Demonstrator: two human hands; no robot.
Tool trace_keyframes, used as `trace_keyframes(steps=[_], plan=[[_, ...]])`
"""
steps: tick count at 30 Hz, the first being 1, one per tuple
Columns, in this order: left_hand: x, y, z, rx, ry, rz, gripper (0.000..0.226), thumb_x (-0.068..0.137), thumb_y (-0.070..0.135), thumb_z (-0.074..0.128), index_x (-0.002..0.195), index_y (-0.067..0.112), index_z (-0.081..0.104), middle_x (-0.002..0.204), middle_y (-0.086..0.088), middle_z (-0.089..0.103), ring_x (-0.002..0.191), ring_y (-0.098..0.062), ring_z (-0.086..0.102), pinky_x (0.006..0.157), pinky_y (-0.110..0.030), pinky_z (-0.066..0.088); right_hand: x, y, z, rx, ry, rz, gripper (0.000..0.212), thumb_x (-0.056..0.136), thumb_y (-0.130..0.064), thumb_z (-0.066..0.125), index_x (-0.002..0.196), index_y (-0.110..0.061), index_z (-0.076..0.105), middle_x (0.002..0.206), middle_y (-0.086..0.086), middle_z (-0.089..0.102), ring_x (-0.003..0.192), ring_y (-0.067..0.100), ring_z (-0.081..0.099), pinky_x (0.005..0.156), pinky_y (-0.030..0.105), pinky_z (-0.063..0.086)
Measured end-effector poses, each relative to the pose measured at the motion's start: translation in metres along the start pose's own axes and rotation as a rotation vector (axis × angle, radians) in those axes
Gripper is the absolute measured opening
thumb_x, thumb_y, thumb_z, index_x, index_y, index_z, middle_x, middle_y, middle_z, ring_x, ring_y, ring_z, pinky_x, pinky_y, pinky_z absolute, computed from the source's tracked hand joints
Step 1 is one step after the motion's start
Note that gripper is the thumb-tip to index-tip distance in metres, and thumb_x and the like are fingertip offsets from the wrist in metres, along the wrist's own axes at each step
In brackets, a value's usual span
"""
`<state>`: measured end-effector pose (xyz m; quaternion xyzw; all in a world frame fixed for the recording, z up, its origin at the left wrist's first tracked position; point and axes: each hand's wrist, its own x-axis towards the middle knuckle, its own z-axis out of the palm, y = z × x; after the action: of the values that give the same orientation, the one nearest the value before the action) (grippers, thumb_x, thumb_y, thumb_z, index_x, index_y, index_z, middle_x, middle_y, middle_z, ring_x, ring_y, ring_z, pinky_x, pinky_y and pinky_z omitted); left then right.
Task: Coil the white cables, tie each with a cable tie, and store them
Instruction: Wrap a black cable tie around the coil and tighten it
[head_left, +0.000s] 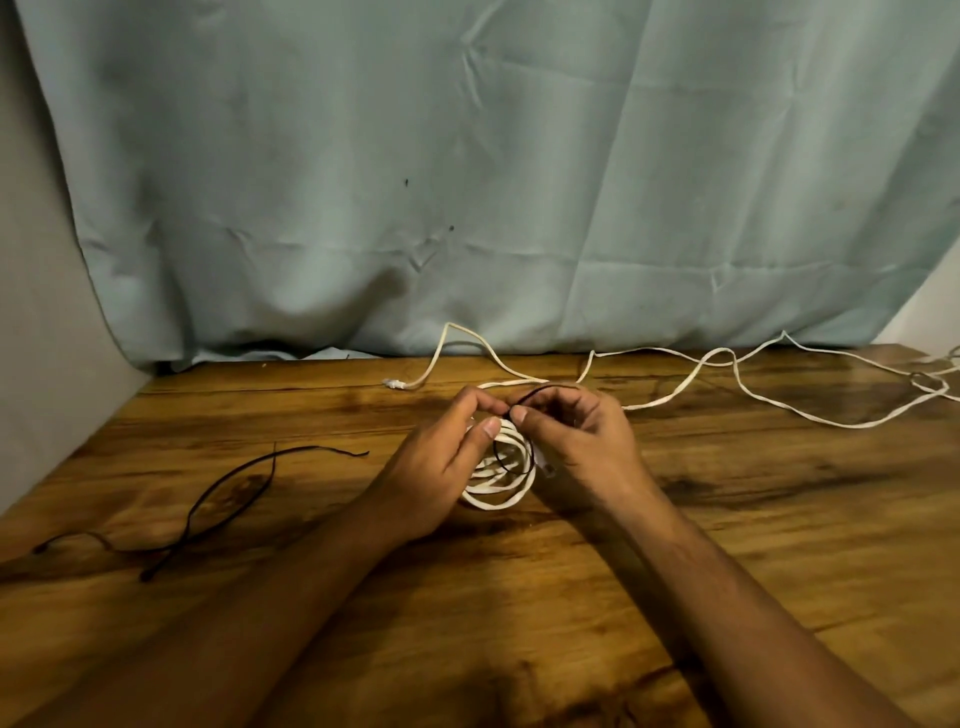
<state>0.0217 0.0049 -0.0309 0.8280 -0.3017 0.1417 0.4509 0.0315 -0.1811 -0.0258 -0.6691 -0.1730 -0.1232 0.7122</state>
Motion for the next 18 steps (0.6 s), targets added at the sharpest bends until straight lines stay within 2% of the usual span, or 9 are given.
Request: trace_keyframes(steps=[3,5,6,8,10,12,14,16,18], plan=[[0.001,0.001,0.002,-0.019,0.000,-0.009,0.016,0.110,0.032,0.043,0.120,0.030,0.055,0.064,0.016,0.051,0.059,-0.005,0.046,0.058,-0.035,0.037,0.002,-0.004,-0.003,-0.068,0.067,-0.055,0.007,0.093,-0.008,0.073,0.087,-0.012,0.074,0.084,0.020,0.072,0.075,0.028,0.062,0.070,0.042,0.050],[0.001,0.002,0.003,-0.015,-0.011,-0.010,0.017,0.110,0.034,0.041,0.120,0.033,0.055,0.064,0.015,0.050,0.059,-0.011,0.047,0.058,-0.039,0.038,0.007,-0.008,-0.007,-0.025,0.202,-0.110,0.015,0.097,-0.004,0.068,0.085,-0.014,0.067,0.076,0.004,0.071,0.073,0.016,0.065,0.069,0.029,0.054],[0.001,0.002,0.003,-0.010,-0.019,-0.008,0.018,0.110,0.036,0.040,0.121,0.035,0.055,0.064,0.012,0.048,0.059,-0.020,0.047,0.058,-0.044,0.039,0.010,-0.009,-0.011,0.017,0.257,-0.130,0.016,0.098,-0.003,0.065,0.086,-0.014,0.065,0.075,0.000,0.069,0.072,0.014,0.066,0.068,0.024,0.055],[0.001,0.000,0.003,-0.018,-0.027,-0.009,0.020,0.108,0.039,0.039,0.120,0.038,0.055,0.066,0.004,0.046,0.062,-0.034,0.048,0.058,-0.052,0.041,0.013,-0.011,-0.015,0.071,0.298,-0.126,0.015,0.100,-0.003,0.062,0.089,-0.013,0.064,0.075,-0.001,0.069,0.068,0.013,0.066,0.064,0.020,0.055],[0.002,-0.001,0.003,-0.030,-0.024,-0.018,0.021,0.107,0.041,0.038,0.120,0.038,0.055,0.069,-0.008,0.048,0.066,-0.037,0.049,0.060,-0.055,0.044,0.010,-0.012,-0.016,0.087,0.248,-0.088,0.012,0.099,-0.002,0.063,0.093,-0.012,0.064,0.080,0.004,0.071,0.070,0.014,0.067,0.061,0.017,0.052],[0.001,0.000,0.003,-0.040,-0.014,-0.030,0.022,0.106,0.043,0.038,0.120,0.038,0.055,0.074,-0.017,0.051,0.070,-0.039,0.051,0.063,-0.057,0.046,0.007,-0.008,-0.014,0.105,0.152,-0.031,0.012,0.094,0.000,0.069,0.096,-0.011,0.068,0.086,0.007,0.072,0.077,0.019,0.067,0.067,0.022,0.054],[0.001,0.000,0.002,-0.051,0.000,-0.034,0.021,0.106,0.042,0.039,0.119,0.038,0.055,0.073,-0.015,0.052,0.069,-0.036,0.052,0.064,-0.057,0.047,0.005,-0.002,-0.010,0.098,0.049,0.024,0.014,0.086,-0.006,0.078,0.099,-0.011,0.074,0.091,0.013,0.074,0.085,0.030,0.068,0.080,0.042,0.058],[0.001,0.001,0.002,-0.066,0.001,-0.033,0.021,0.106,0.041,0.040,0.118,0.035,0.056,0.069,-0.008,0.050,0.066,-0.031,0.051,0.064,-0.056,0.046,0.002,0.002,-0.006,0.026,-0.013,0.007,0.013,0.084,-0.013,0.080,0.097,-0.011,0.077,0.096,0.022,0.074,0.089,0.039,0.068,0.089,0.063,0.055],[0.001,0.000,0.003,-0.078,-0.004,-0.035,0.022,0.105,0.042,0.040,0.118,0.033,0.056,0.069,-0.013,0.048,0.066,-0.035,0.049,0.062,-0.057,0.045,0.001,0.003,-0.005,-0.016,-0.022,-0.017,0.009,0.087,-0.011,0.078,0.095,-0.008,0.077,0.097,0.026,0.074,0.089,0.038,0.069,0.089,0.066,0.054]])
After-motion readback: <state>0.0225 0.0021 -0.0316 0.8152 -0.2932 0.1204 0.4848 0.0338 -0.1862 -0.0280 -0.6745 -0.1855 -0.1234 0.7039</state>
